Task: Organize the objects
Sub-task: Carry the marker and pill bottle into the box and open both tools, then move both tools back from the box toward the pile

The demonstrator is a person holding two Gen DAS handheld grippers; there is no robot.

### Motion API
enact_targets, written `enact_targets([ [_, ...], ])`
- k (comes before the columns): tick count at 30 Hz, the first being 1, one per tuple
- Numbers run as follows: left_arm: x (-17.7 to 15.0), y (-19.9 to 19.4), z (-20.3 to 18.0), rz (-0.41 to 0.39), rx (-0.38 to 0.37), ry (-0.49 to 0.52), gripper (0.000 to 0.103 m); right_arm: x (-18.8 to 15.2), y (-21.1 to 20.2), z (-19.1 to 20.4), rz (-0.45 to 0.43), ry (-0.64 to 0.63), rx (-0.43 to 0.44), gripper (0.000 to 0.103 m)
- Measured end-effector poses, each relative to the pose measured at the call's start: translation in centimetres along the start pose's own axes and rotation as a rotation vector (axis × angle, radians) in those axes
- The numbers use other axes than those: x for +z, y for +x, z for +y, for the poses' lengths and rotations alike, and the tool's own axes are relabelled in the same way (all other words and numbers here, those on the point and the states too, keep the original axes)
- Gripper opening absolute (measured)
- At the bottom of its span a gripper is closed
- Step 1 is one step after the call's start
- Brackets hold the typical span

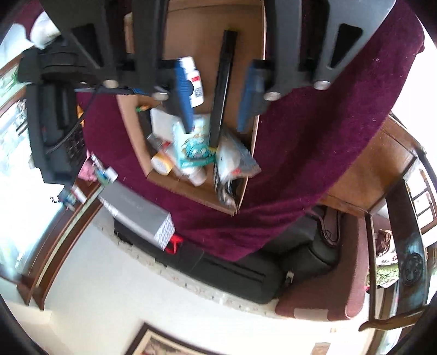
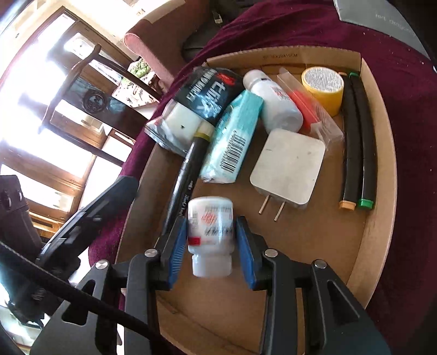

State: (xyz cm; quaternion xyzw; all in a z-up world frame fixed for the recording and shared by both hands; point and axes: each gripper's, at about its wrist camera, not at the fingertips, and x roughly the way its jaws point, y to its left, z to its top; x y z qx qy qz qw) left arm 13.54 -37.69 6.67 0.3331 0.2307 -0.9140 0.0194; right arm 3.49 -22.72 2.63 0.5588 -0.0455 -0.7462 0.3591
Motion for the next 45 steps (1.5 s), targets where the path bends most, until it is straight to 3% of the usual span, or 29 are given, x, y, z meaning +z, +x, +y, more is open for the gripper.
enact_targets([
  [3,0.2,-2.0,0.1,-0.058,0.005,-0.026,0.046,0.0,-1.3,0.6,-0.059,-0.032,-0.026,0.038],
  [8,0.2,-6.2,1.7,-0.165,0.014,-0.118,0.047,-0.7,-4.4,0.6,-0.145,-0.061,-0.042,0.042],
  [10,0.4,-9.8,3.0,-0.26,0.085,-0.143,0.047,-1.1,-5.3,0.5,-0.17,-0.073,-0.051,0.047],
  [13,1.2,-15.7,5.2,-0.39,0.258,-0.184,0.047,-1.5,-6.9,0.0,-0.21,-0.079,-0.054,0.047],
  [15,1.3,-18.5,5.7,-0.446,0.309,-0.201,0.054,-1.7,-8.0,-0.8,-0.245,-0.066,-0.049,0.048],
  [17,1.0,-18.8,4.7,-0.458,0.318,-0.184,0.059,-2.0,-9.1,-2.1,-0.271,-0.041,-0.033,0.052],
  [19,0.9,-16.8,3.1,-0.389,0.27,-0.143,0.06,-2.2,-9.4,-2.8,-0.288,-0.013,-0.015,0.053],
  [25,0.3,-7.2,-5.4,-0.101,-0.045,-0.014,0.059,-4.2,-13.6,-7.7,-0.363,0.076,-0.025,0.052],
  [28,-0.6,-3.8,-11.1,0.002,-0.167,0.095,0.059,-6.0,-18.2,-12.1,-0.449,0.152,-0.084,0.052],
  [30,-1.9,-1.3,-15.0,0.072,-0.225,0.172,0.059,-8.1,-22.4,-16.3,-0.524,0.236,-0.172,0.052],
  [33,-3.9,2.3,-19.6,0.178,-0.271,0.242,0.059,-11.7,-27.2,-22.0,-0.586,0.365,-0.301,0.057],
  [37,-6.4,5.6,-22.8,0.289,-0.3,0.282,0.059,-16.3,-30.7,-28.3,-0.609,0.532,-0.398,0.057],
  [41,-9.0,7.4,-25.1,0.342,-0.268,0.332,0.059,-18.2,-31.9,-31.5,-0.625,0.617,-0.393,0.057],
  [45,-11.7,8.9,-26.6,0.327,-0.133,0.466,0.059,-16.3,-31.2,-32.0,-0.623,0.599,-0.331,0.057],
])
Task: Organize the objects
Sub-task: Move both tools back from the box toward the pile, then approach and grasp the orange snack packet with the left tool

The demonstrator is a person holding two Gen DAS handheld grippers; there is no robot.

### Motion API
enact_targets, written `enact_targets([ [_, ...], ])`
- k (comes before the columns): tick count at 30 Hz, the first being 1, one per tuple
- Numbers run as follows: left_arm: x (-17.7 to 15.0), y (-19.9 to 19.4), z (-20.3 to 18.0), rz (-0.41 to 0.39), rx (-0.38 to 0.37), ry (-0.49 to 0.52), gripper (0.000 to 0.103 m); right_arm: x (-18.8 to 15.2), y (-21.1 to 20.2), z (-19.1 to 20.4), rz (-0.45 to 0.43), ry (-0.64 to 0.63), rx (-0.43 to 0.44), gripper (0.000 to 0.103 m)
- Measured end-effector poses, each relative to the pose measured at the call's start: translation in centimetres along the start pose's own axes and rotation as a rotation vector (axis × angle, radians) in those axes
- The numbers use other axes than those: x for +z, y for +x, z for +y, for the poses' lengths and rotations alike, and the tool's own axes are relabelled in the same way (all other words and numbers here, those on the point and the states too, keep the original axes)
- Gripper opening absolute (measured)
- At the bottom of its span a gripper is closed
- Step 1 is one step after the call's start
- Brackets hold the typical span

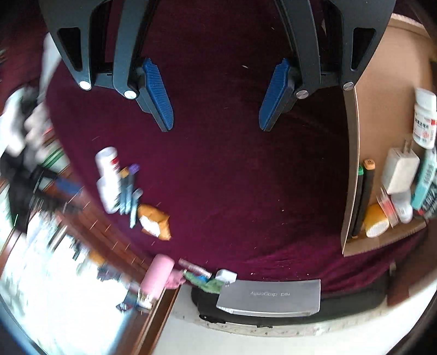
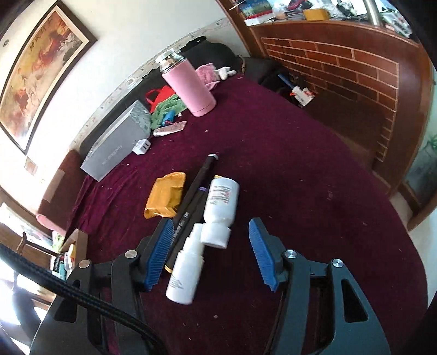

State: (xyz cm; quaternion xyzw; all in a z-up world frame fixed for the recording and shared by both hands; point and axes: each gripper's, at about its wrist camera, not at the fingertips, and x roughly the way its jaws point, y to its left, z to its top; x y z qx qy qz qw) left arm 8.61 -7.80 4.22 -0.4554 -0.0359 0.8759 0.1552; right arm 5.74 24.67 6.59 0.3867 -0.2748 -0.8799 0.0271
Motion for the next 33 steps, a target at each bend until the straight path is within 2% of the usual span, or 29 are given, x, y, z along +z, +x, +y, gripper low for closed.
enact_targets([
  [4,-1.0,2.0,0.0,0.045,0.008,-0.02,0.059,1.7,2.6,2.4,0.064,-0.024,0.095,0.057],
  [6,-1.1,1.8,0.1,0.028,0.016,-0.017,0.059,2.7,4.5,3.4,0.076,-0.034,0.08,0.057],
  [8,-1.3,1.9,-0.2,0.026,0.027,-0.009,0.06,3.9,6.5,4.2,0.07,-0.048,0.027,0.057],
  [10,-1.5,2.0,-0.5,0.027,0.027,0.005,0.066,5.0,8.8,5.0,0.073,-0.066,-0.051,0.057],
  [12,-1.5,2.2,-1.0,0.044,0.001,0.037,0.084,5.6,11.2,5.6,0.097,-0.077,-0.153,0.057],
  [13,-1.5,2.3,-1.2,0.052,-0.006,0.051,0.087,5.6,12.4,5.8,0.13,-0.075,-0.189,0.057],
  [16,-1.4,2.7,-1.9,0.075,-0.01,0.09,0.097,4.6,13.9,6.5,0.208,-0.067,-0.188,0.057],
  [20,-1.4,2.7,-1.9,0.077,-0.035,0.088,0.101,0.8,13.7,8.9,0.309,-0.1,-0.064,0.059],
  [23,-1.4,2.4,-1.3,0.066,-0.073,0.06,0.101,-2.5,12.8,10.4,0.462,-0.085,0.164,0.058],
  [24,-1.4,2.3,-1.1,0.062,-0.086,0.05,0.101,-3.5,12.0,10.8,0.488,-0.084,0.223,0.058],
  [26,-1.5,2.2,-0.9,0.06,-0.102,0.04,0.101,-3.9,9.9,11.0,0.433,-0.126,0.247,0.058],
  [28,-1.4,2.2,-0.7,0.061,-0.113,0.035,0.101,-3.4,7.2,10.5,0.289,-0.172,0.2,0.058],
  [31,-1.3,2.1,-0.5,0.066,-0.128,0.034,0.101,-2.3,3.0,8.3,0.034,-0.195,0.062,0.059],
  [33,-1.3,2.2,-0.6,0.066,-0.123,0.039,0.101,-1.5,1.8,7.0,-0.093,-0.192,-0.041,0.062],
])
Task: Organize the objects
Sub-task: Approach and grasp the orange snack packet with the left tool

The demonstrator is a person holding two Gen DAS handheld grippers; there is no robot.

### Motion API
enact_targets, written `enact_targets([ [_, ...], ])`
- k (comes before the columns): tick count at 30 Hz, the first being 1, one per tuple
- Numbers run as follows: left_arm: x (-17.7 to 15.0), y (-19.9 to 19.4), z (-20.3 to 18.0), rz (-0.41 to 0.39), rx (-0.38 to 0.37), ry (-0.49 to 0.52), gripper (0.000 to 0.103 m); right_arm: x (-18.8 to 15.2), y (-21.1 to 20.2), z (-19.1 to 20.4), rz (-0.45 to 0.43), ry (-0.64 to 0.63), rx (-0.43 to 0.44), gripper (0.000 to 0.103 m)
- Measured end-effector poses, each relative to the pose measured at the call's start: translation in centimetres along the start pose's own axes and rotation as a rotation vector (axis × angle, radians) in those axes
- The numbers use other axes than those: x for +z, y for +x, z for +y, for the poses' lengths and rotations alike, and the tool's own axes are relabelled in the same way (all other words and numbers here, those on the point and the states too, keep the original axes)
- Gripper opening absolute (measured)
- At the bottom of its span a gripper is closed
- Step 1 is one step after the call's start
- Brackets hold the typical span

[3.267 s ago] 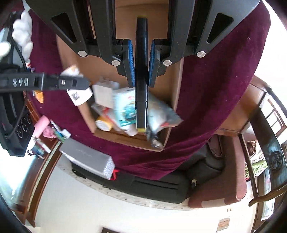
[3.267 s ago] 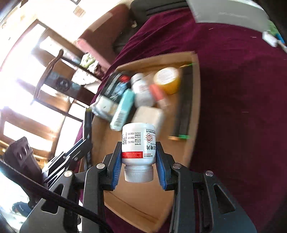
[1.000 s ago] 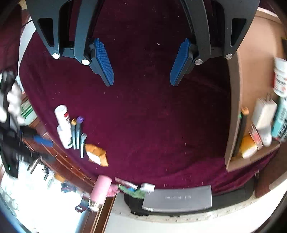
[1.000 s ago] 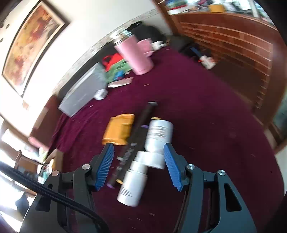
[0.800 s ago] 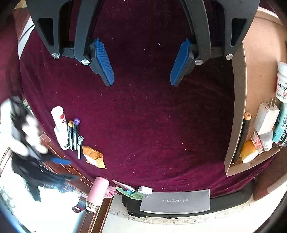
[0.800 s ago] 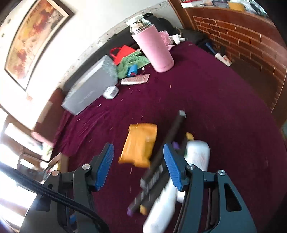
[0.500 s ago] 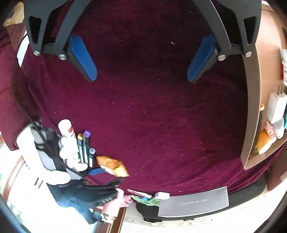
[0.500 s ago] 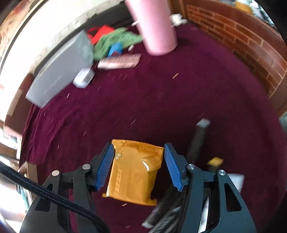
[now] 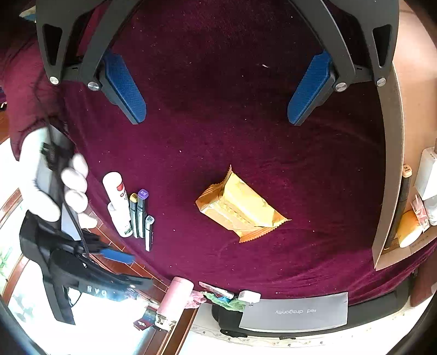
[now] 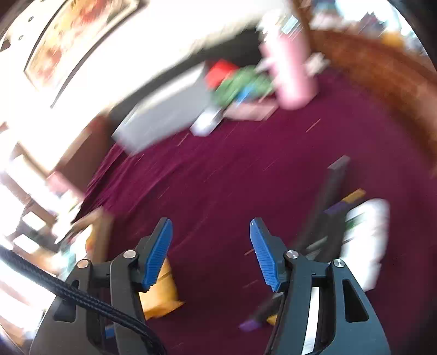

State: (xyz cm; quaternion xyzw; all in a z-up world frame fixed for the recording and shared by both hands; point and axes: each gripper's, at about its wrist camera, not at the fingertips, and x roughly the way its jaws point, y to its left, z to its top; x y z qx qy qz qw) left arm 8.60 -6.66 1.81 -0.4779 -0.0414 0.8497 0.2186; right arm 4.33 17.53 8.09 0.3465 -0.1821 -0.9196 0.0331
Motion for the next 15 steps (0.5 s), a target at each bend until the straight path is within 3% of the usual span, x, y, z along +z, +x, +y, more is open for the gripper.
enact_targets([
  [4,0.0,0.1,-0.2,0.002,0.013,0.009,0.101,-0.1,-1.0,-3.8,-0.104,0.099,-0.066,0.063],
  [8,0.0,0.4,-0.6,0.012,0.044,0.028,0.101,0.1,0.1,-5.7,-0.049,0.17,-0.042,0.063],
  [15,-0.2,2.1,-3.7,0.089,0.244,0.17,0.102,0.1,-0.9,-4.4,-0.072,0.126,-0.029,0.063],
])
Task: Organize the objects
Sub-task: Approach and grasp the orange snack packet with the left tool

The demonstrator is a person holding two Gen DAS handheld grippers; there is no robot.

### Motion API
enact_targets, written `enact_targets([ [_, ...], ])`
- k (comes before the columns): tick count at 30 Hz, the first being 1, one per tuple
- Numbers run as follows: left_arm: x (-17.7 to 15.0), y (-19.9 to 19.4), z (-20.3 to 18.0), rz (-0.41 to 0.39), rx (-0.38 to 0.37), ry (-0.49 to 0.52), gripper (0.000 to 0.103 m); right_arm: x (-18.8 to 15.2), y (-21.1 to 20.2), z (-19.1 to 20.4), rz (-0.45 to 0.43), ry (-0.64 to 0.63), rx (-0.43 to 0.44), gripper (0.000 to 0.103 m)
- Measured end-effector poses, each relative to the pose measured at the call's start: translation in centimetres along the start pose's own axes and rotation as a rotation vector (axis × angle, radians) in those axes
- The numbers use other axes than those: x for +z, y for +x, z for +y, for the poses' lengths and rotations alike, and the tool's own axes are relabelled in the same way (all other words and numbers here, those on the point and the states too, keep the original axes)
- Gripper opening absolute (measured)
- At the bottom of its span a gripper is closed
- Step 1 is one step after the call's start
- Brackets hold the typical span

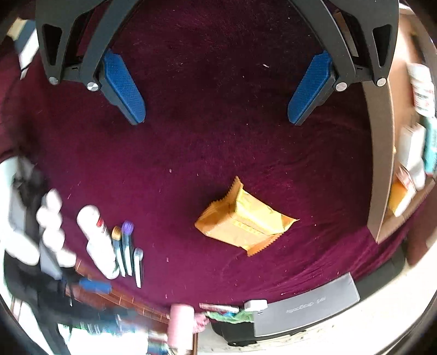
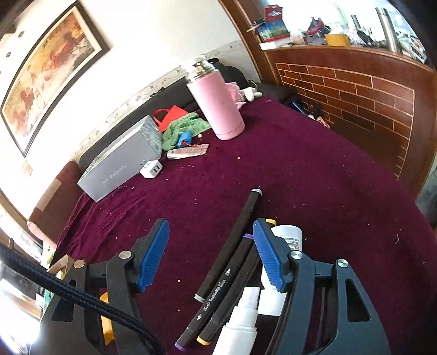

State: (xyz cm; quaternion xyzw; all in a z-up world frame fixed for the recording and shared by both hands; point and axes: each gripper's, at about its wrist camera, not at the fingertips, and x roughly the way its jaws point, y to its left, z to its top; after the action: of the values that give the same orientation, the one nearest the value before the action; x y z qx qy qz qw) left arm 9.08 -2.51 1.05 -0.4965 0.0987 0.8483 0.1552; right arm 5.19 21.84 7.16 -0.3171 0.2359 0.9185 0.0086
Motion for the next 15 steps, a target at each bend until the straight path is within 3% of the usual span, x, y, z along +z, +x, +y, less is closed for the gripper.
enact_targets([
  [13,-0.2,-0.1,0.1,-0.006,0.007,-0.026,0.102,0.2,2.1,0.2,0.018,0.015,-0.006,0.063],
  [15,-0.2,-0.5,0.6,-0.011,-0.018,-0.065,0.101,0.2,2.2,0.1,0.023,0.018,-0.006,0.063],
])
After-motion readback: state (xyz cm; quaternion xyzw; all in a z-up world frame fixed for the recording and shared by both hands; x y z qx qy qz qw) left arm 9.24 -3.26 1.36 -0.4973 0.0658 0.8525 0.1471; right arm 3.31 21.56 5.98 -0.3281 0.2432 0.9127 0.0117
